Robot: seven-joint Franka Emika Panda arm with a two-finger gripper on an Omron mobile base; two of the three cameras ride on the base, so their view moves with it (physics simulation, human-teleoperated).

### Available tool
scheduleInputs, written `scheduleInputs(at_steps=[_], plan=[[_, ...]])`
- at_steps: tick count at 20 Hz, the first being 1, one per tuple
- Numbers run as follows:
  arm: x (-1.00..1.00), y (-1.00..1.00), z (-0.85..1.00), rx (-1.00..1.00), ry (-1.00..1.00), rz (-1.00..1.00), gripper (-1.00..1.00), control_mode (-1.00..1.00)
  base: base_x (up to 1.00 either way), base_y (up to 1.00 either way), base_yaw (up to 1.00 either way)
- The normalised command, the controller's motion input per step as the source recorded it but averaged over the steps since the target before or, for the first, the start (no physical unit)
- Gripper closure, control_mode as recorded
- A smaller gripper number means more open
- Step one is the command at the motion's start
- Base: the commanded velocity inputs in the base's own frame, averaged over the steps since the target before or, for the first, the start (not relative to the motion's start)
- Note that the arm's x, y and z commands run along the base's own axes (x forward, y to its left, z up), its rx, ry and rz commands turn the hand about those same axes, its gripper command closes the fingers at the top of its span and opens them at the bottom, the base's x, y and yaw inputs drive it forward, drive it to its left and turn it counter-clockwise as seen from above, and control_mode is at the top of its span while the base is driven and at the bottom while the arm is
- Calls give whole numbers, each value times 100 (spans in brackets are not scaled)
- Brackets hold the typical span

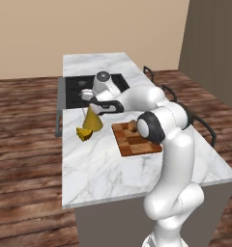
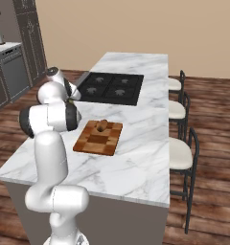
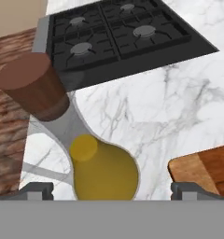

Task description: Retrieve the reheated potato from the microwave, then place the potato, cheese, and condiment on the cutting board.

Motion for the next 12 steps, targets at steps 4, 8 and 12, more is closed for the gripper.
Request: scheduleInputs(at_steps=[4, 8, 12], plan=[[-29, 22, 18, 4, 3, -22, -100, -100, 0, 0, 0], [-17, 34, 12, 3, 0, -16, -100, -100, 0, 0, 0], [-3, 35, 21, 0, 4, -13, -100, -100, 0, 0, 0]])
